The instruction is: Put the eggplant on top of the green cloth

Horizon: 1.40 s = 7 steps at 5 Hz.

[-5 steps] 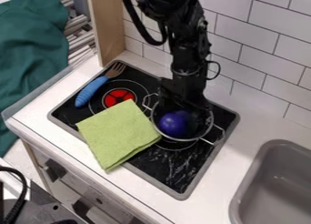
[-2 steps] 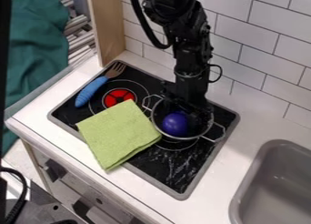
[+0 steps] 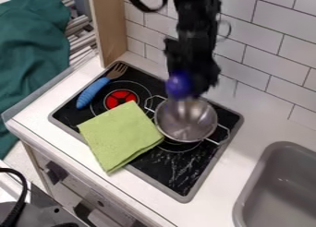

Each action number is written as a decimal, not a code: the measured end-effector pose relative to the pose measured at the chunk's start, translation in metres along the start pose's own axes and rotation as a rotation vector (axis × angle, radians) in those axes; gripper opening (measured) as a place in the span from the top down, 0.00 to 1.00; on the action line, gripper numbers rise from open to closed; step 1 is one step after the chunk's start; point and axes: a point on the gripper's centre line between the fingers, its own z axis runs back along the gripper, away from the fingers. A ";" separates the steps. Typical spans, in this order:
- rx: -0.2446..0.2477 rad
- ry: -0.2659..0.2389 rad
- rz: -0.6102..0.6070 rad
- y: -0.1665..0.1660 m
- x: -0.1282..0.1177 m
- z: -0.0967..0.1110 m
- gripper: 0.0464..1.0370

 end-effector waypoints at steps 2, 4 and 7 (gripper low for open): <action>0.013 0.111 0.224 0.046 -0.060 0.008 0.34; -0.004 0.113 0.262 0.063 -0.103 -0.014 0.34; -0.067 0.067 0.185 0.051 -0.103 -0.039 0.03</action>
